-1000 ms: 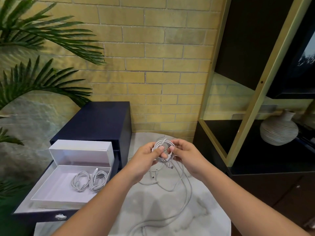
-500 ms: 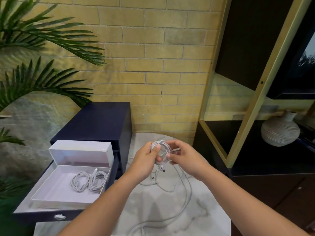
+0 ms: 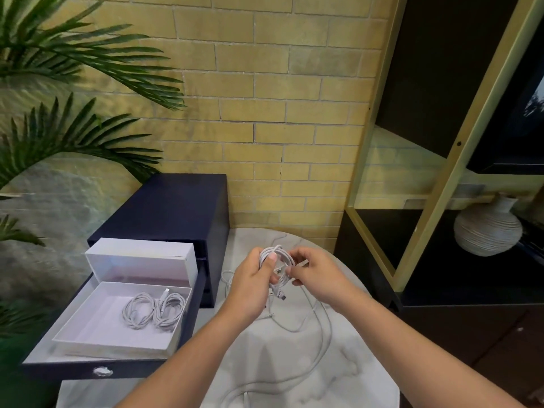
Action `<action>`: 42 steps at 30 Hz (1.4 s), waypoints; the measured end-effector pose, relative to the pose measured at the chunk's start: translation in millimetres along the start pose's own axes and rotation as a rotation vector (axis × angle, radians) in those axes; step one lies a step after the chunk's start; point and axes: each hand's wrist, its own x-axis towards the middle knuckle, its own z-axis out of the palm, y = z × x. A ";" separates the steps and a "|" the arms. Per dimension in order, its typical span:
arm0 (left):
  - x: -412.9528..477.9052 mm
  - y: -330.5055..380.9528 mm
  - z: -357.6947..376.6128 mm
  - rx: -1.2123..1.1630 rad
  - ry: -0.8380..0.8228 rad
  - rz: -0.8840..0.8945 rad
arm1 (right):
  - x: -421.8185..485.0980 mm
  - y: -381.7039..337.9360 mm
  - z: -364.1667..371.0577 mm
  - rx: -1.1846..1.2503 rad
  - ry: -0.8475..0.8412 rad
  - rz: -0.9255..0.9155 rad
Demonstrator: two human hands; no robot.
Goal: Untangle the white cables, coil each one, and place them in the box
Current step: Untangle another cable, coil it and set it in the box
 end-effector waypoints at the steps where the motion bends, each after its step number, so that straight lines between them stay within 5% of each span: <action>1: 0.0 -0.2 -1.9 0.005 0.021 0.009 | 0.3 -1.5 4.5 -0.039 0.024 -0.026; 11: 11.2 -21.7 -59.8 0.148 0.103 0.113 | 15.5 -29.2 54.9 0.169 -0.202 0.058; 21: 32.3 -59.2 -182.1 0.190 -0.092 -0.028 | 46.6 -56.7 159.8 0.406 -0.180 0.181; 30: 42.8 -114.3 -270.7 0.235 -0.156 -0.286 | 57.5 -63.3 244.1 -0.073 0.011 0.053; 42: 41.0 -143.9 -289.9 0.433 -0.249 -0.312 | 53.7 -57.7 291.3 -0.425 0.009 0.047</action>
